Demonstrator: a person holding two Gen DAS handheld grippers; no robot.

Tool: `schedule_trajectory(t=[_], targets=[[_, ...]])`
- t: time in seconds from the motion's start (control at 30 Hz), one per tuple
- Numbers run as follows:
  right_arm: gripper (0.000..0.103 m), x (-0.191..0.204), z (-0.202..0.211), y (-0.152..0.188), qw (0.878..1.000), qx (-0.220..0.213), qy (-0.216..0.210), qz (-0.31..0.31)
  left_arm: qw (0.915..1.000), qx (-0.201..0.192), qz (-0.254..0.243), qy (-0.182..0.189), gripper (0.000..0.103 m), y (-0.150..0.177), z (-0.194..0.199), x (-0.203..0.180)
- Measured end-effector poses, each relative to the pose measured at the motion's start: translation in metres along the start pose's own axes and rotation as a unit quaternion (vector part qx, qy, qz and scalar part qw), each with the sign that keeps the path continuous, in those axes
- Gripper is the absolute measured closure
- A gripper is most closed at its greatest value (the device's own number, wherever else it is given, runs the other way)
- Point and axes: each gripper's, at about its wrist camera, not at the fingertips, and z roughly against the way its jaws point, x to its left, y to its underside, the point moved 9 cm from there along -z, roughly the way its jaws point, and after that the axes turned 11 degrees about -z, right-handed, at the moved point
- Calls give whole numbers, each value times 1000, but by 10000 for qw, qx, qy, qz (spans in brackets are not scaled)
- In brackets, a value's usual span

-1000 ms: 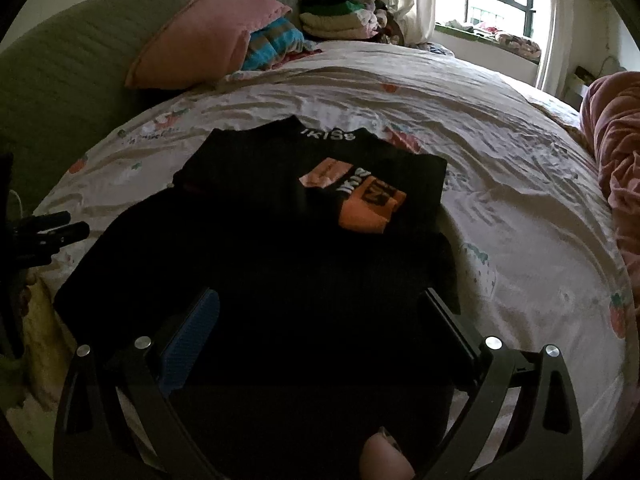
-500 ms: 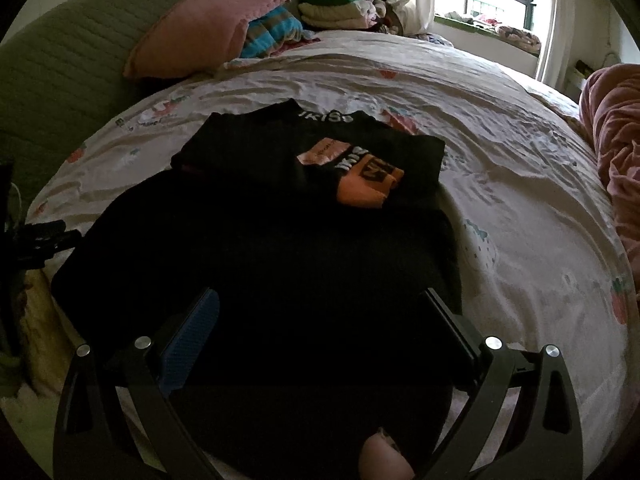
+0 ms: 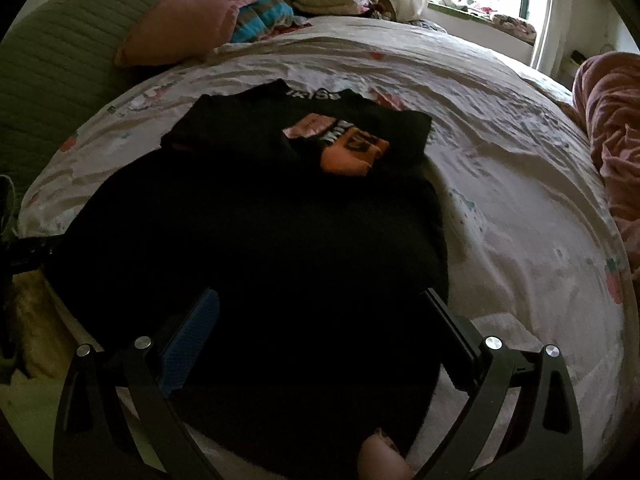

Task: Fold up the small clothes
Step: 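Close both tools on the black shirt's hem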

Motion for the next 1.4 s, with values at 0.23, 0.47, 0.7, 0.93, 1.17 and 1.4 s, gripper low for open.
schedule_trajectory(t=[0.23, 0.47, 0.7, 0.93, 1.17, 1.4], targets=[[5, -19, 2, 23, 9995, 278, 136, -108, 10000, 41, 28, 59, 67, 9, -3, 1], [6, -40, 6, 52, 9973, 656, 159, -288, 10000, 37, -56, 33, 67, 8, -3, 1], [35, -55, 12, 75, 9921, 1121, -136, -540, 10000, 11, 34, 44, 70, 9, -3, 3], [61, -53, 11, 89, 9884, 1333, -437, -587, 10000, 16, 67, 51, 70, 10, -3, 4], [95, -49, 14, 81, 9889, 1142, -711, -631, 9999, 22, 139, 10, 77, 11, -6, 7], [96, -43, 47, 37, 9891, 320, -1235, -741, 9997, -163, 21, -168, 100, 0, 6, 0]])
